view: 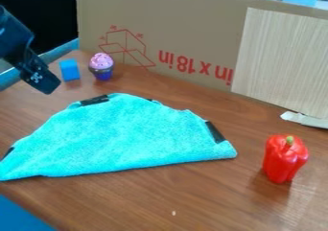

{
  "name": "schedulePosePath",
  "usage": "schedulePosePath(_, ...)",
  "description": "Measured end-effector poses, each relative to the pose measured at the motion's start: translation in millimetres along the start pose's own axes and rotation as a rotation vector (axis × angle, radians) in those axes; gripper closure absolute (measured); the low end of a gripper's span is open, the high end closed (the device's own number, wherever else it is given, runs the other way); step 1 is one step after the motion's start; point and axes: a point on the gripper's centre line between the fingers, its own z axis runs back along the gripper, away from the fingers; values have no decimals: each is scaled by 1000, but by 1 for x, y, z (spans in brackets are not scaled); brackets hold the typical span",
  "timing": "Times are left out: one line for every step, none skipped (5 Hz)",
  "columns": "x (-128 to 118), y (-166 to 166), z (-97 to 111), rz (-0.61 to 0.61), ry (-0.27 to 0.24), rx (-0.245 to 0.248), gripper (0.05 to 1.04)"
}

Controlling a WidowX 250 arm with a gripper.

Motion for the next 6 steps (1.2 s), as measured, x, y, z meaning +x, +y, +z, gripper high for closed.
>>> schedulePosePath(0,2,-19,8,-11,-6,84)
schedulePosePath(4,9,-35,31,-25,10,84)
schedulePosePath(1,20,-50,29,-9,40,84)
schedulePosePath(-2,32,-61,51,6,53,84)
schedulePosePath(-2,38,-75,65,19,53,83)
schedulePosePath(4,37,-80,88,20,44,84)
